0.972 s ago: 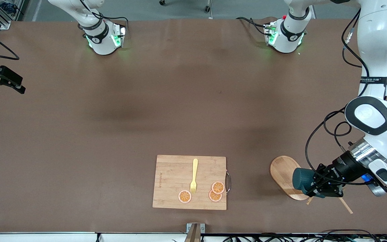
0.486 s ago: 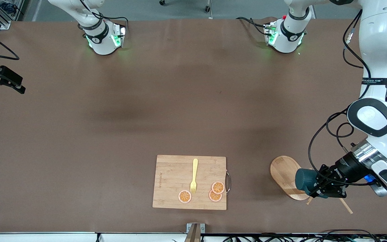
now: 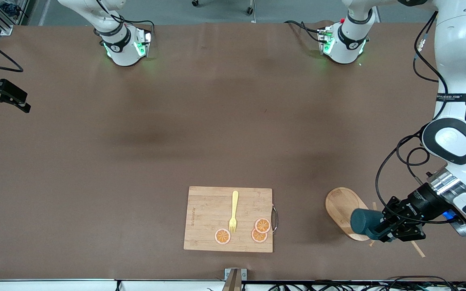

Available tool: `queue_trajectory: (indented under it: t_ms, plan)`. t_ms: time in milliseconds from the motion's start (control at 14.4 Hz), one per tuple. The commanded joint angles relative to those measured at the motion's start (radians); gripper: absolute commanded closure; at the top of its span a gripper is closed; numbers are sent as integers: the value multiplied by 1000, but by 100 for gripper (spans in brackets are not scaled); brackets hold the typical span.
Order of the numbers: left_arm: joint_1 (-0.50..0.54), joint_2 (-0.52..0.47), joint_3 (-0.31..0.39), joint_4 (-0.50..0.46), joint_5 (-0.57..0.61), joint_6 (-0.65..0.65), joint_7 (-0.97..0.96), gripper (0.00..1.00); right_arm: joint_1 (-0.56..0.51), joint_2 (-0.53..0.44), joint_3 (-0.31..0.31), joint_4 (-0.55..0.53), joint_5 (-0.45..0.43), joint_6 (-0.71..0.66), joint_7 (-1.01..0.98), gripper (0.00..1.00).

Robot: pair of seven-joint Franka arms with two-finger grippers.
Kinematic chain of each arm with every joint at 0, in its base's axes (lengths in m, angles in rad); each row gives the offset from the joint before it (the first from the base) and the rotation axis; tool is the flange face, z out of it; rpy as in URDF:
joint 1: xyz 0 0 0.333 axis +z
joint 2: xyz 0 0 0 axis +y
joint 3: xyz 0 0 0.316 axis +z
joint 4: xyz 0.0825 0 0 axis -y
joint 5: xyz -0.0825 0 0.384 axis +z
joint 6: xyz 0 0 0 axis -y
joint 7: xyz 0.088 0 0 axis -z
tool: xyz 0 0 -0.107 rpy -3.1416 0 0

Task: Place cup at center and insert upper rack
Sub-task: 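Hang the mug handle on the stand peg and open the left gripper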

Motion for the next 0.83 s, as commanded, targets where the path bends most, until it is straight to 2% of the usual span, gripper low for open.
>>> queue_trajectory:
  t_ms: [0, 347, 555, 625, 763]
  plan:
    - [6, -4, -7, 17, -23, 0, 21, 0, 3, -33, -1, -34, -2, 8, -6, 0]
    - [3, -51, -4, 16, -12, 0, 18, 0, 4, -31, 0, -33, -2, 8, -6, 0]
    - [3, -120, -2, 4, 0, -14, 15, 0, 4, -31, 0, -31, -2, 8, -6, 0]
    - [3, -151, -1, -18, 23, -28, 14, 0, 4, -31, 0, -31, -2, 8, -6, 0]
    - [4, -231, -1, -77, 145, -67, 12, 0, 4, -31, 0, -33, -2, 10, -6, 0]
